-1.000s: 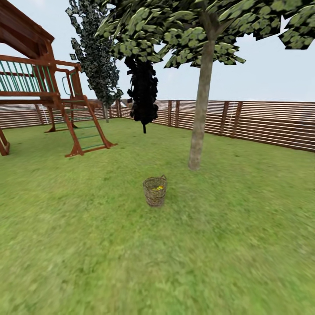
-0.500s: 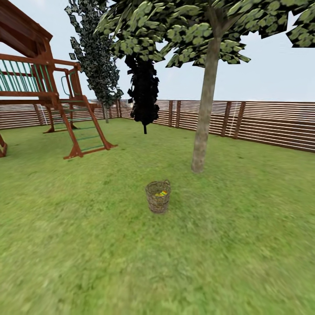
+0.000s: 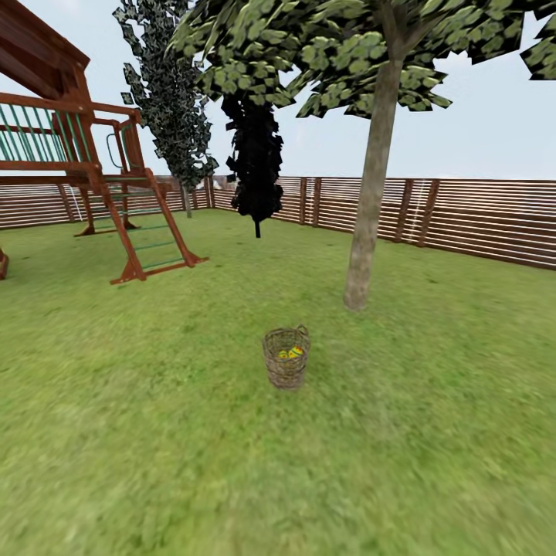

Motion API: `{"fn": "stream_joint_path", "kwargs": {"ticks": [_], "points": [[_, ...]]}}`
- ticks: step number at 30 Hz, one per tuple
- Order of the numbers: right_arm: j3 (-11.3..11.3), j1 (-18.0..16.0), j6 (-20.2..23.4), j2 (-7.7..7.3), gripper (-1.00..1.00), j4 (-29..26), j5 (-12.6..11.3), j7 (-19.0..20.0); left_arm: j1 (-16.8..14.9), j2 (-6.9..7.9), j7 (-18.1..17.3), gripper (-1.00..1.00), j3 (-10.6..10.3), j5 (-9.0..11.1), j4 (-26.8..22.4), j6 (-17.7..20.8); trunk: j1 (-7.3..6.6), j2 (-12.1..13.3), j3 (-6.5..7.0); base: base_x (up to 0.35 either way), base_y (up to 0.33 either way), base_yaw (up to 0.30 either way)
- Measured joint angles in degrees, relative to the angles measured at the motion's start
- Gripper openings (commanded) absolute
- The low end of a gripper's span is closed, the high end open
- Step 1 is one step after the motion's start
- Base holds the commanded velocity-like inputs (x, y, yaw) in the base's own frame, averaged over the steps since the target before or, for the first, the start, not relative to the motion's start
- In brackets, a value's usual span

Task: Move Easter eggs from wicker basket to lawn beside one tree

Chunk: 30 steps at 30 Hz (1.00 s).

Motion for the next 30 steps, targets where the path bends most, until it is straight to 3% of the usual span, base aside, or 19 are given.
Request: {"fn": "stream_joint_path", "kwargs": {"ticks": [30], "points": [[0.0,0.0,0.0,0.0,1.0,0.0,0.0,0.04,0.0,0.0,-0.13,1.0,-0.05,-0.01,0.0,0.0,0.0,0.0,0.0,0.342,0.14,0.0]]}}
